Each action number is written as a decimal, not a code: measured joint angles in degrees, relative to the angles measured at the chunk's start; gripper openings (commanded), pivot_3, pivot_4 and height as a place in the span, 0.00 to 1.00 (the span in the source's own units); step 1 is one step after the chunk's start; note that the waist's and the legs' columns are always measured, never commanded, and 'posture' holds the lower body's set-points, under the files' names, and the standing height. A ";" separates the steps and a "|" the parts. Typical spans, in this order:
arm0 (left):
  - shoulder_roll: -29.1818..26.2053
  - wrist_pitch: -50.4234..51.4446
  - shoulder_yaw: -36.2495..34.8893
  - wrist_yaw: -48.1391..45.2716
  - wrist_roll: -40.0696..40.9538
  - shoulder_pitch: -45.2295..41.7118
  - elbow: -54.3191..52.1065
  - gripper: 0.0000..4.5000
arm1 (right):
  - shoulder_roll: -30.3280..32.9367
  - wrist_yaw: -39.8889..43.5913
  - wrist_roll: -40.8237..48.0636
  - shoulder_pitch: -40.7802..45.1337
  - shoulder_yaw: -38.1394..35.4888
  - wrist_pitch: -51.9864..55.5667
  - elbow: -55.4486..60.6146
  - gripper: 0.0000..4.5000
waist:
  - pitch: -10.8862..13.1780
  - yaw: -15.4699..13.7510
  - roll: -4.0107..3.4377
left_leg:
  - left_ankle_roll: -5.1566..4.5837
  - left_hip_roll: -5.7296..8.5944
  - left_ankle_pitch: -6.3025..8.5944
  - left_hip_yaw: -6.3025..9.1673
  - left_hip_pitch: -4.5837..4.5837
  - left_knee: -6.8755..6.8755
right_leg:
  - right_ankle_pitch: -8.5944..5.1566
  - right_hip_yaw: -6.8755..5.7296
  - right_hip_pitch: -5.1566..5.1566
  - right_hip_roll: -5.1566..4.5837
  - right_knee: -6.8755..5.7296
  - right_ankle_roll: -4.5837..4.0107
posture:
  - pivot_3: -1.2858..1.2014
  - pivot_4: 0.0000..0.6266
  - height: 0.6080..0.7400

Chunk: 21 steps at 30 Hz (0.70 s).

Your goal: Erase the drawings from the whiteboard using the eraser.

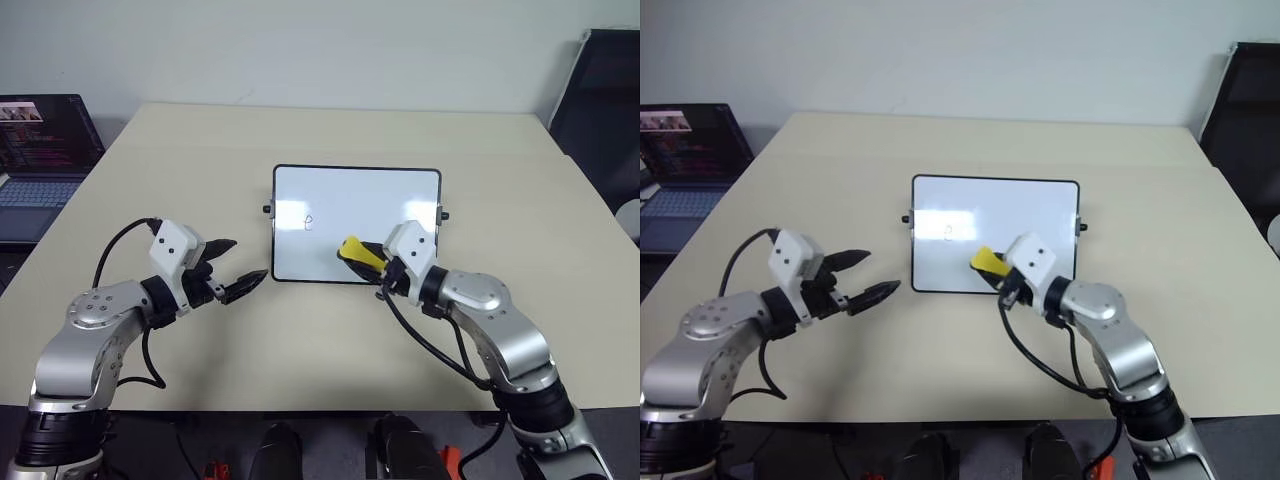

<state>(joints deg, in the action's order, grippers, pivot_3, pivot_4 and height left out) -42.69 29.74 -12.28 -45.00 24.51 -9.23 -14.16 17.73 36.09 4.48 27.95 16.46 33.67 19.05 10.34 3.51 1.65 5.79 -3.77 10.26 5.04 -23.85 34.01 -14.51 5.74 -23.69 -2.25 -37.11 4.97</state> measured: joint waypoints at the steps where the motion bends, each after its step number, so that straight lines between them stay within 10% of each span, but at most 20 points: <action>1: -0.04 -0.07 0.03 0.39 -0.48 -0.28 0.20 1.00 | 0.13 0.08 -1.23 2.51 1.35 -0.42 -1.69 0.25 | 0.00 0.01 -0.01 | 0.00 0.00 0.00 0.00 -0.01 0.00 | 0.02 -0.01 -0.01 0.00 0.00 -0.01 | 0.52 0.24 1.00; 21: -0.98 -1.19 4.06 -3.11 -2.95 -4.58 3.79 1.00 | -5.49 -1.65 -21.94 31.13 16.05 -16.46 -42.55 0.25 | 0.01 -0.09 -0.02 | 0.00 -0.01 0.00 0.01 -0.10 -0.10 | 0.22 -0.06 -0.12 0.01 -0.01 0.18 | 0.52 0.24 1.00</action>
<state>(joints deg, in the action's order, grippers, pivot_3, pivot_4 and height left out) -43.67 28.55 -8.22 -48.10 21.55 -13.81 -10.38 12.25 34.44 -17.46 59.08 32.52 17.21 -23.50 10.35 3.43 1.63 5.79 -3.78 10.26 5.05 -23.95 33.90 -14.29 5.69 -23.81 -2.23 -37.11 5.16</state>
